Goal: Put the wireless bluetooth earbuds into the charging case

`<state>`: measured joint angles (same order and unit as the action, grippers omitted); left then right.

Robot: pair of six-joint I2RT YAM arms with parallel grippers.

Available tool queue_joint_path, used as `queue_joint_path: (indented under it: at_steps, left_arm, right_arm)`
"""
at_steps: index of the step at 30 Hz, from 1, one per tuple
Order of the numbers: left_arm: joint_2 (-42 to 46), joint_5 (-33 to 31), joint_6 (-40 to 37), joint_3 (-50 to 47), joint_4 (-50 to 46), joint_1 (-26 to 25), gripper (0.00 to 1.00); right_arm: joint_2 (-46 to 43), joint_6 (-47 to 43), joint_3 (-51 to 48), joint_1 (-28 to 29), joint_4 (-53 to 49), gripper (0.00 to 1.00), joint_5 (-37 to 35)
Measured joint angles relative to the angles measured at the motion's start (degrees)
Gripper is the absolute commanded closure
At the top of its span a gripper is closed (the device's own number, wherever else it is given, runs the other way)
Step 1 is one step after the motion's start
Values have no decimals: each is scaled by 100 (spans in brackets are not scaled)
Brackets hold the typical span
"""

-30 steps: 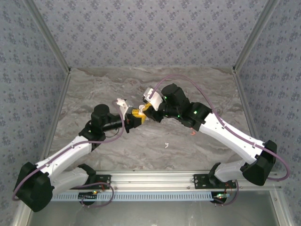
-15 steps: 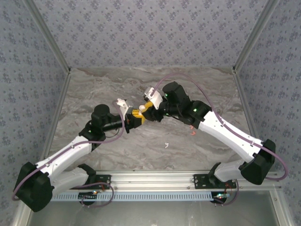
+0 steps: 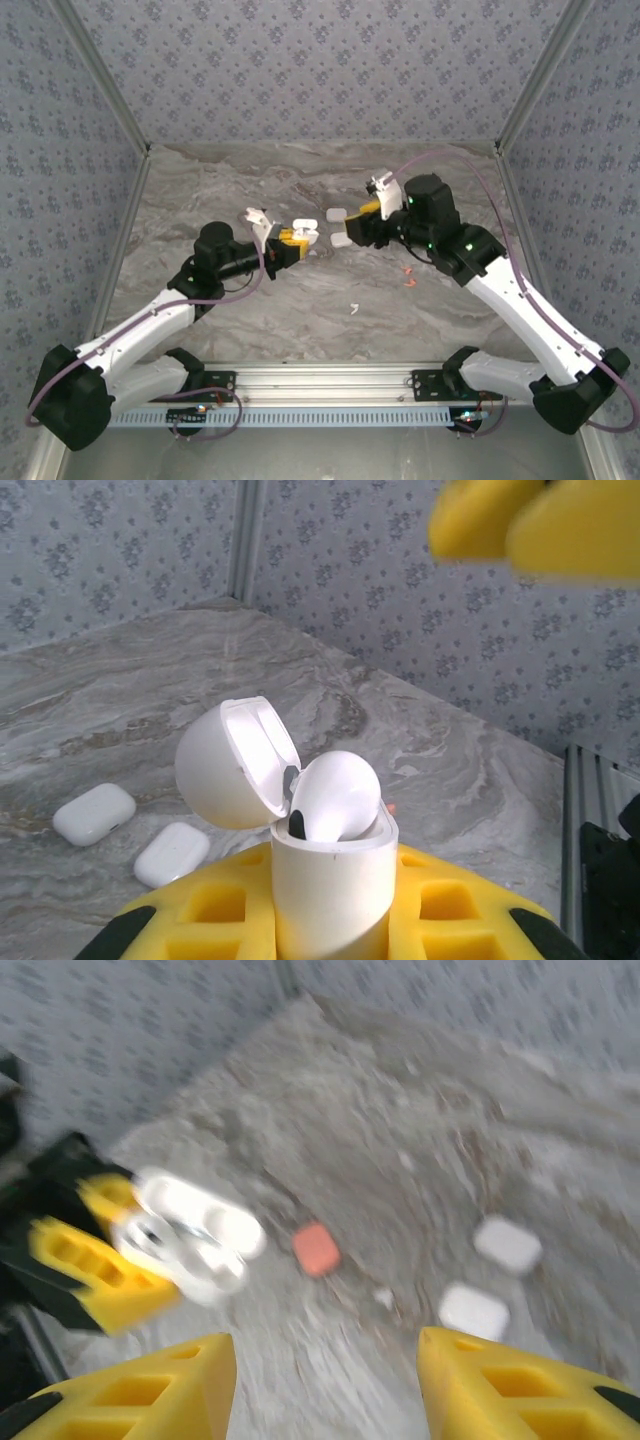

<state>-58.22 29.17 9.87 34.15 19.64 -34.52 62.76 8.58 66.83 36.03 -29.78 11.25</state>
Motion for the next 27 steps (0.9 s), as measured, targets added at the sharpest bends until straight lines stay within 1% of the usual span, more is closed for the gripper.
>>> queue_joint_path:
  at_steps: [3, 7, 9, 13, 18, 27]
  left_arm:
    - [101, -166, -2, -2, -68, 0, 100]
    - [267, -332, -2, -4, -168, 0, 100]
    - [326, -367, 0, -15, -192, 0, 100]
    - [391, -442, -2, -35, -240, 0, 100]
    - [402, -461, -24, -50, -323, 0, 100]
    - [424, -461, -39, -90, -341, 0, 100]
  right_arm:
    - [66, 487, -599, 13, -326, 47, -326]
    - [424, 1213, -1355, 111, -678, 47, -710]
    - [651, 1523, -1558, 223, -750, 47, -813]
    - [1213, 1998, -1646, 501, -708, 48, -898]
    - [1858, 2308, -1644, 763, -505, 49, -898]
    - [2518, 2529, -1626, 835, -269, 51, -835]
